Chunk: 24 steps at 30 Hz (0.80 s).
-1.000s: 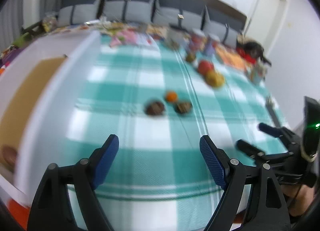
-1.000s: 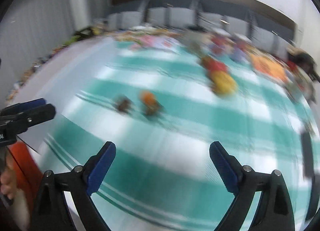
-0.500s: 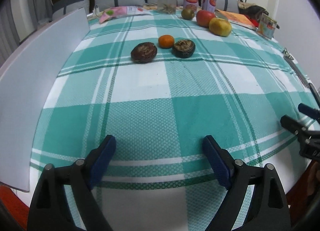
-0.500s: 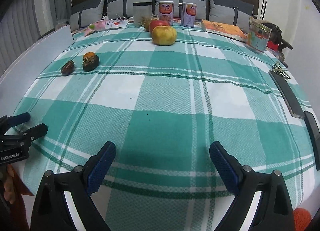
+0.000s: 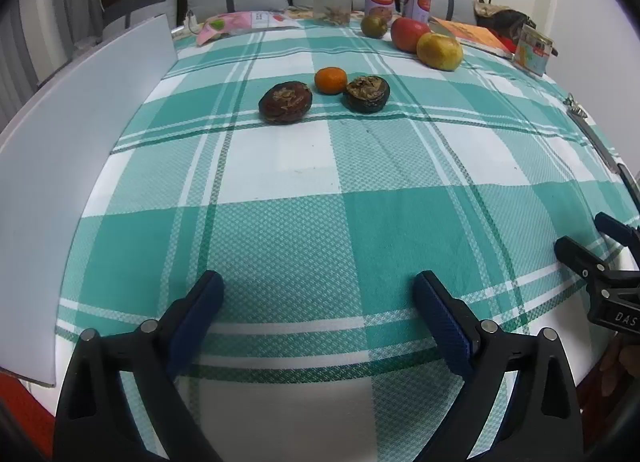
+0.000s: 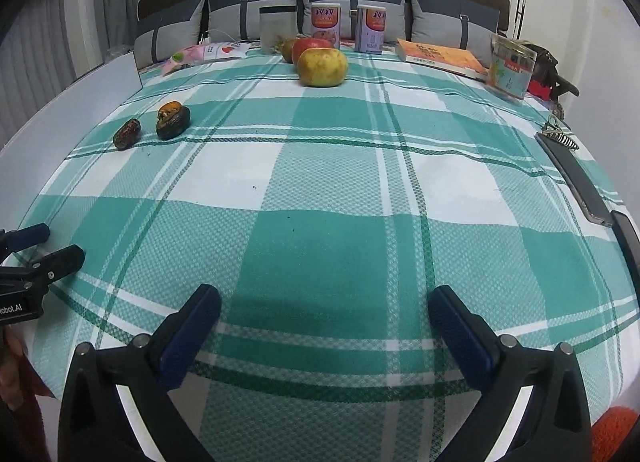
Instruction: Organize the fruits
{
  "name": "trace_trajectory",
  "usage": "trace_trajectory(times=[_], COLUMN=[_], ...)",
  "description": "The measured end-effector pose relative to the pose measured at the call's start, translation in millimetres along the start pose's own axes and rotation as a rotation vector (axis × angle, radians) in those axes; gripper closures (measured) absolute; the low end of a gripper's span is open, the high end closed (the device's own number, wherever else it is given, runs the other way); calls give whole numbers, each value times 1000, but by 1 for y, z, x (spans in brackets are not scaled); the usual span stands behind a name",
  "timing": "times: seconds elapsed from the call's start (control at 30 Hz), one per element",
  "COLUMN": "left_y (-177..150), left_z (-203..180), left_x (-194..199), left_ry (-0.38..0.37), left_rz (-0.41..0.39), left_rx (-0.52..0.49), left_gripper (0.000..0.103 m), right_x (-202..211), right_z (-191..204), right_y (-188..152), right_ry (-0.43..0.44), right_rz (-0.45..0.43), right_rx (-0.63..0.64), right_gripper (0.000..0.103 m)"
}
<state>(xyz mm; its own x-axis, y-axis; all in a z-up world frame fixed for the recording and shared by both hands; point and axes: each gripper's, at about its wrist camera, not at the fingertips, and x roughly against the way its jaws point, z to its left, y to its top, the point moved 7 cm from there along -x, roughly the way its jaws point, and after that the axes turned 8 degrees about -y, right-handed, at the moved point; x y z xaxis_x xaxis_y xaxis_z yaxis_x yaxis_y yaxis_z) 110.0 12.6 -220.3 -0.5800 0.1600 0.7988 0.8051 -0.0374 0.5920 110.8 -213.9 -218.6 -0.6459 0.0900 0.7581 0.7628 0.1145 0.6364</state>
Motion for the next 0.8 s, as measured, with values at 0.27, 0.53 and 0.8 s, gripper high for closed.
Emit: trace_trajectory(times=[0.27,0.53,0.8], left_y=[0,-1,-1], left_z=[0,0,0], left_x=[0,0,0], left_ry=[1,4,2], left_rz=[1,14,9], left_rx=[-11,-11,-17], left_gripper=[6,5,5], right_x=[0,0,-1], right_z=[0,0,-1], right_y=[0,0,0], right_ry=[-4,-4,-4], right_rz=[-9,-7,-6], right_rx=[-1,0,0], right_gripper=[0,0,0])
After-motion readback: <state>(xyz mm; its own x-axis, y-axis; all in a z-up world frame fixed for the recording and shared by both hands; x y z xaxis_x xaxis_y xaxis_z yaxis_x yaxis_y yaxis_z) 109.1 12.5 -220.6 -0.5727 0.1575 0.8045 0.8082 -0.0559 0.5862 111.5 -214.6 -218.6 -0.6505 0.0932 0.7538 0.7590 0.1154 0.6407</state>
